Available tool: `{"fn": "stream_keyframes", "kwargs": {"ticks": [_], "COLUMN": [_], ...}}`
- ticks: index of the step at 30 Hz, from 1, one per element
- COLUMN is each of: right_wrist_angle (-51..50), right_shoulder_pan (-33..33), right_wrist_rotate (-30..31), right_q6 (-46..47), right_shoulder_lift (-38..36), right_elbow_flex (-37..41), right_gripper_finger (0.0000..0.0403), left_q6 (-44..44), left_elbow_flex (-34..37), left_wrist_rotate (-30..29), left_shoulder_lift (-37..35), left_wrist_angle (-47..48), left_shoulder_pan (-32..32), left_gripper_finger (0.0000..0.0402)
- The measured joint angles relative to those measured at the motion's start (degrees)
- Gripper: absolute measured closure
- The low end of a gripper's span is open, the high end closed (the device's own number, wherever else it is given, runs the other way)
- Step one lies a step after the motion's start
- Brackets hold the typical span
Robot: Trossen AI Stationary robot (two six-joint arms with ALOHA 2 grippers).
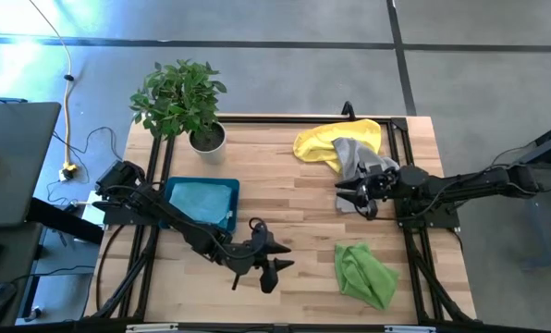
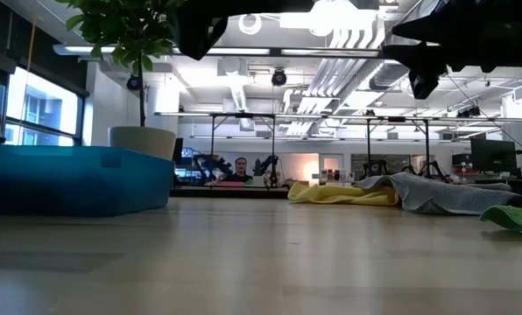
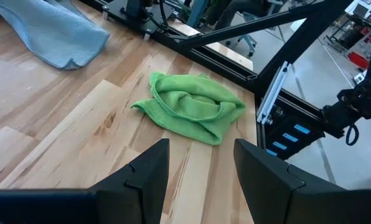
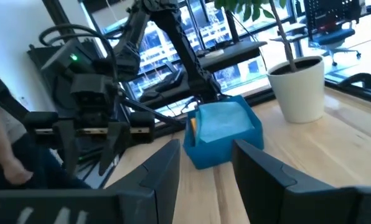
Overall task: Fold microfiber towels
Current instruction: Fold the gray towel on the table
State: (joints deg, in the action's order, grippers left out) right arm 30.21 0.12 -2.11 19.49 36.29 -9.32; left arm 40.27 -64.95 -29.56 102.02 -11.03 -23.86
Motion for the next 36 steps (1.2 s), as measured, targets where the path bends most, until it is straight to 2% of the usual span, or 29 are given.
{"fn": "stream_keyframes", "kwargs": {"ticks": [5,8,12,14,20,24,32,36], "right_wrist_angle": [-0.8,-1.8,-3.9,-10.2,-41.8,-53.1,-54.1,-49.5], "right_shoulder_pan": [0.0,0.7,0.9,0.3,-0.9,-1.0,-1.0,-1.0], "right_wrist_rotate": [0.2,0.4,0.4,1.0,6.7,9.6,10.6,11.0], "right_q6": [3.4,5.6,4.0,4.2,7.5,9.2,8.1,5.1], "right_shoulder_lift": [1.2,4.4,9.6,11.4,16.8,21.7,33.2,38.5], "right_elbow_flex": [0.0,0.0,-0.1,-1.1,-9.2,-13.1,-15.8,-17.0], "right_gripper_finger": [0.0265,0.0265,0.0265,0.0265,0.0265,0.0265,0.0265,0.0265], "left_q6": [0.0,0.0,0.0,0.0,0.0,0.0,0.0,0.0], "left_elbow_flex": [0.0,0.0,0.0,0.0,0.0,0.0,0.0,0.0], "left_wrist_rotate": [0.0,0.0,0.0,0.0,0.0,0.0,0.0,0.8], "left_shoulder_lift": [0.0,0.0,0.0,0.0,0.0,0.0,0.0,0.0], "left_wrist_angle": [0.0,0.0,0.0,0.0,0.0,0.1,0.1,0.1], "left_shoulder_pan": [0.2,0.7,1.4,1.6,1.8,1.8,1.8,1.7], "left_gripper_finger": [0.0232,0.0232,0.0232,0.0232,0.0232,0.0232,0.0232,0.0232]}}
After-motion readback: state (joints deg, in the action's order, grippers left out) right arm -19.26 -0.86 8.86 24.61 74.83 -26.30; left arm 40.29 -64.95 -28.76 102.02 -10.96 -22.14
